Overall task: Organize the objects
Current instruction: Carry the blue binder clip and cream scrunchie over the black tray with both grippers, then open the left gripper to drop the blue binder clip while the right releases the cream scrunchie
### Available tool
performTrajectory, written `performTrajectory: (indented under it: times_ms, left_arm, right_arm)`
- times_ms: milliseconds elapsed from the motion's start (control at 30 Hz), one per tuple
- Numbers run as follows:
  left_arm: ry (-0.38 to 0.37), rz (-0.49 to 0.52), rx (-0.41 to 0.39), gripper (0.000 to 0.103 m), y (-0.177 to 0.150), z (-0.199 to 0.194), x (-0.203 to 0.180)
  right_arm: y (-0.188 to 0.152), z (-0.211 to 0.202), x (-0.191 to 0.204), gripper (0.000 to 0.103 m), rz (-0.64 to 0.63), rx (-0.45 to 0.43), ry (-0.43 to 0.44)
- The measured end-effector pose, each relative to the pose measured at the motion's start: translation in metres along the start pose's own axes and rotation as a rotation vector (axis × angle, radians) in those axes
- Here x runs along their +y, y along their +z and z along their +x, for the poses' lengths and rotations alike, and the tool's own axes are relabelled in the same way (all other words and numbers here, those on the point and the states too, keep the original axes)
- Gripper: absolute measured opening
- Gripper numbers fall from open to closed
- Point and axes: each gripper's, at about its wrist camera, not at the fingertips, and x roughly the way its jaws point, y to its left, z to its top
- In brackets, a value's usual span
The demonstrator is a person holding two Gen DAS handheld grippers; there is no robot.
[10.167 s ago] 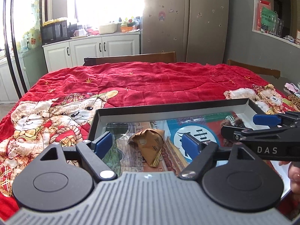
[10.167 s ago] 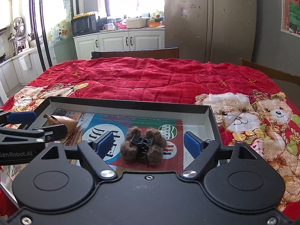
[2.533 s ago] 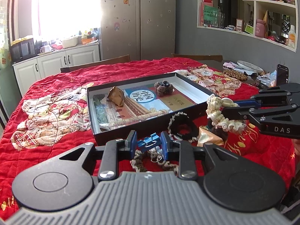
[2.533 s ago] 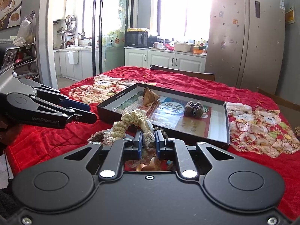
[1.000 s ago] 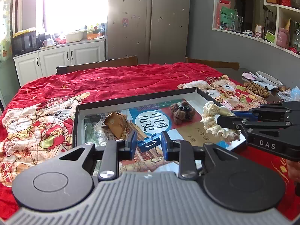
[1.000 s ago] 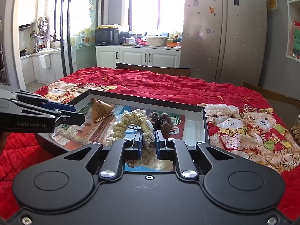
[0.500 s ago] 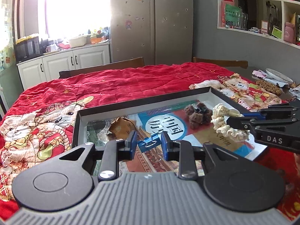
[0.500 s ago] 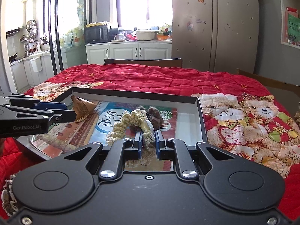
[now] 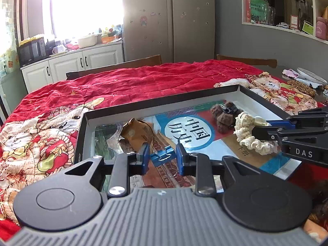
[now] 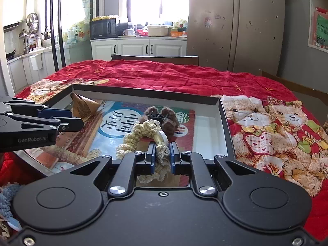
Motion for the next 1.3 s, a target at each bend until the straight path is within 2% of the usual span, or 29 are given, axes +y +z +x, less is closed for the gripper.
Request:
performTrajectory:
  times_ms: [400, 1167, 1300]
  left_arm:
    - [0.016, -0.006, 0.023, 0.031, -0.002, 0.007, 0.001]
    - [0.03, 0.001, 0.03, 0.032, -0.004, 0.009, 0.001]
    - [0.03, 0.001, 0.029, 0.035, -0.004, 0.009, 0.001]
  right_arm:
    - [0.0, 0.011, -0.004, 0.013, 0.023, 0.05, -0.003]
    - [0.001, 0.013, -0.005, 0.017, 0.03, 0.062, 0.006]
    - [0.002, 0.012, -0.004, 0.019, 0.033, 0.065, 0.016]
